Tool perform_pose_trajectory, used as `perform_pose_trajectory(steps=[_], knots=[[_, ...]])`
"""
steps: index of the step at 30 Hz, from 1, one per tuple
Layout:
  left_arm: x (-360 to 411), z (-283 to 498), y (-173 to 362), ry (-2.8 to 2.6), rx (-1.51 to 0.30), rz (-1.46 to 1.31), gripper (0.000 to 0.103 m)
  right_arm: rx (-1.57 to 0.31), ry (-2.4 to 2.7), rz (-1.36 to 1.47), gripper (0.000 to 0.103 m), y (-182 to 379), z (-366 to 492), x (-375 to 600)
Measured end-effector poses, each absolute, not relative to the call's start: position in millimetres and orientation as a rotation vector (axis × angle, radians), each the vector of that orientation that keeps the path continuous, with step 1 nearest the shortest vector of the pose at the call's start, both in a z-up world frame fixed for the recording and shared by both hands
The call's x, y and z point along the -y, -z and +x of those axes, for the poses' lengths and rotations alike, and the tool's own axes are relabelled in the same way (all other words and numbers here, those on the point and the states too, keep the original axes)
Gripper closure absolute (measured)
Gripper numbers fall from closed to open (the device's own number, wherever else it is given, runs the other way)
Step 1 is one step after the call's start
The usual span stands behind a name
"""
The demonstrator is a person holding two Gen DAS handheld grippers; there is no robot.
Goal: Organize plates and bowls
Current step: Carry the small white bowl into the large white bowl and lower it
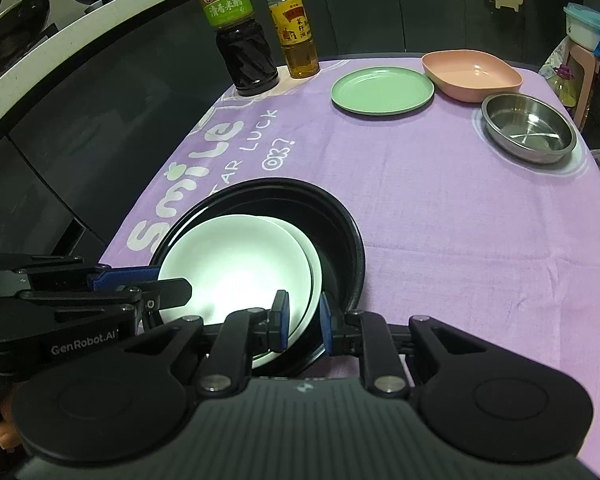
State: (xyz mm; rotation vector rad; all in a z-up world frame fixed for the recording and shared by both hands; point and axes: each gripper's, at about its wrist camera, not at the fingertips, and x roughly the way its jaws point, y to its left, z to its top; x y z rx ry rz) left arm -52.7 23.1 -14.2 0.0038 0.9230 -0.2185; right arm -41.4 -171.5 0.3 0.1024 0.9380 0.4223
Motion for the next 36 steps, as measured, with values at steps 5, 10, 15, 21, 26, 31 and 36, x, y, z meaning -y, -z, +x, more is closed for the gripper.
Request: perform_pose_trajectory(steps=[5,10,15,21,26,31,36], knots=[[-26,-56,10,0.223,-0.908,0.001,0.084,-0.936,-0.423,0.109,0.084,-1,-42,173],[-28,-60,3,0.223,-0.881,0.002,0.084,-0.935,-0.419,0.115,0.084,-2,-42,175],[-33,-57,0,0.209,-0.874,-0.011,0.084,-0.921,-0.417,0.121,0.084,-5,-45,178],[-35,-54,-3,0.210,-0.859,-0.014,0.084,-0.915,-0.414,0.130,0.084,-6,-44,181],[-36,-48,3,0.193,-0.885,-0.007,0.084,-0.917,-0.420,0.135,0.084,-6,-42,181],[-41,-41,10,0.183,-0.902,-0.008,0.083,-0.930,-0.417,0.144,0.084,-2,-38,182],[-42,-35,21,0.195,-0.940,-0.024,0.083,-0.930,-0.417,0.155,0.084,-1,-34,183]])
